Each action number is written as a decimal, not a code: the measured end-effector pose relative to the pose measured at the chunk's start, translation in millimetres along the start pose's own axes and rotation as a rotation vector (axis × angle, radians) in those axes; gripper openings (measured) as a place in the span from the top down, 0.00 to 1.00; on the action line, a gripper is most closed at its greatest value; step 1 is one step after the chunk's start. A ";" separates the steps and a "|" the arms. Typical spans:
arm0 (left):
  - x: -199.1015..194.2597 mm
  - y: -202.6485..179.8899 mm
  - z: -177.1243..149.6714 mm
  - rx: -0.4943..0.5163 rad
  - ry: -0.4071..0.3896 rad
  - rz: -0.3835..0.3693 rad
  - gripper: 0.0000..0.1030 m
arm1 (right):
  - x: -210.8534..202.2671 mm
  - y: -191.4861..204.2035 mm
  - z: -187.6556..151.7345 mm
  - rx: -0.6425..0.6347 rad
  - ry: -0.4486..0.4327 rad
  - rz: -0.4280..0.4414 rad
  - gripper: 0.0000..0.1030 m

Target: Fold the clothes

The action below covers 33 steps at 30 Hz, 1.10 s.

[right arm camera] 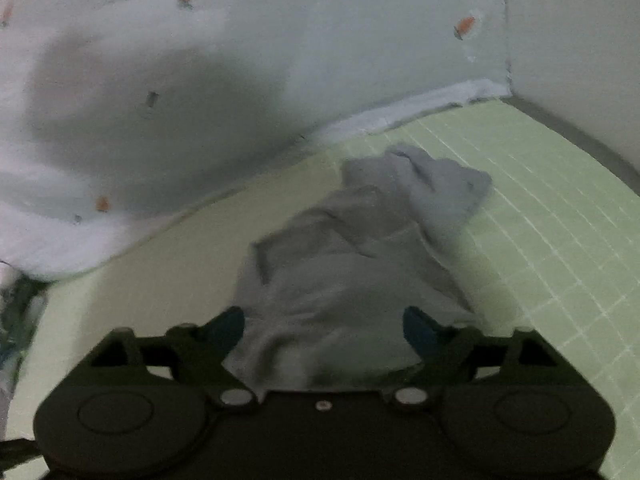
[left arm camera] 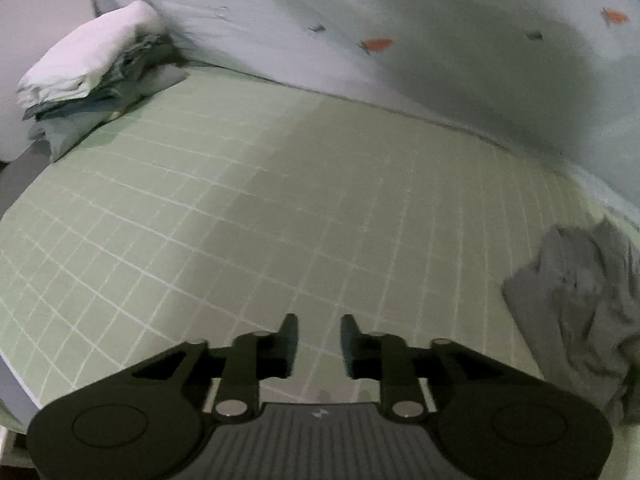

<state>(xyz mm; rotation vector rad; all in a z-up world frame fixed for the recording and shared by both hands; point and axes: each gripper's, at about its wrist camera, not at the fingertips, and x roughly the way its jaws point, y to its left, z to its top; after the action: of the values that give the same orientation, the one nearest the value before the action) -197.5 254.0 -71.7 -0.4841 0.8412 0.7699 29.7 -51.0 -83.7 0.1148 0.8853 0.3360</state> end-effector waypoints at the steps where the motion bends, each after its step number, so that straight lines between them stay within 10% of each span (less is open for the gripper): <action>1: -2.3 3.3 1.3 -0.011 -0.017 0.001 0.72 | 10.7 -3.4 2.3 -0.003 0.034 -0.040 0.12; 4: -9.9 10.4 -1.3 -0.044 -0.072 0.005 0.64 | 47.3 -4.5 -1.7 0.001 0.150 -0.116 0.12; 9: -23.7 38.5 -17.4 -0.138 -0.071 -0.012 0.63 | 79.1 62.7 -20.5 0.001 0.252 0.018 0.19; 11: -23.3 47.7 -22.8 -0.163 -0.066 -0.001 0.63 | 81.8 112.3 -32.4 -0.152 0.238 0.086 0.52; 16: -28.4 66.4 -25.0 -0.226 -0.080 0.033 0.63 | 75.1 219.1 -60.1 -0.503 0.229 0.303 0.89; 21: -39.3 72.1 -23.9 -0.258 -0.117 0.056 0.63 | 50.3 263.2 -72.0 -0.625 0.220 0.468 0.89; 33: -19.0 19.2 -8.0 -0.139 -0.075 -0.037 0.51 | 17.9 149.0 -23.4 -0.416 0.083 0.288 0.32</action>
<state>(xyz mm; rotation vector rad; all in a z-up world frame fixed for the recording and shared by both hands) -224.1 253.2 -62.7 -0.5894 0.7107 0.8111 -13.7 94.3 -76.6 -0.1599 0.8642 0.7911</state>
